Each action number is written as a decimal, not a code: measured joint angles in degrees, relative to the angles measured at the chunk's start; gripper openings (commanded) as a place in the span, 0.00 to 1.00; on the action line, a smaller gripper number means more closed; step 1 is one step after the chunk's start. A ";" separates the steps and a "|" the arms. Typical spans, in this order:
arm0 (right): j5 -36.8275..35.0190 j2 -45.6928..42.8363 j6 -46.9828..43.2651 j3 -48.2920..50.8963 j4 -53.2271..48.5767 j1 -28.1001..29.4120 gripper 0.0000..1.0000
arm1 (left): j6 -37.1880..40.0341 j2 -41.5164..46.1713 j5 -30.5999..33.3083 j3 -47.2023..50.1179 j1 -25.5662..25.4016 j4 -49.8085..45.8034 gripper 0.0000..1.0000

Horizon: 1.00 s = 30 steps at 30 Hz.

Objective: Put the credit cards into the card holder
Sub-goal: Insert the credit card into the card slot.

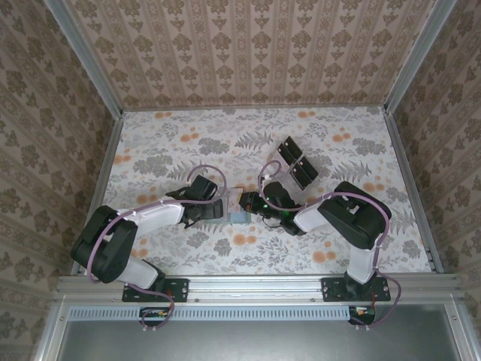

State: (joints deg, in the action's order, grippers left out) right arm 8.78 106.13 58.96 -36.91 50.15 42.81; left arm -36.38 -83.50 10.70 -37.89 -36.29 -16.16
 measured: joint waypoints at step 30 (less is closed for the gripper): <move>0.22 4.66 3.50 0.66 5.95 2.78 0.00 | 0.00 0.00 0.00 0.00 0.00 0.02 1.00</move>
State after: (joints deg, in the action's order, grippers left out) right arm 8.99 110.78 62.46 -36.25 56.10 45.58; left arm -36.38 -83.50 10.70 -37.89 -36.29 -16.14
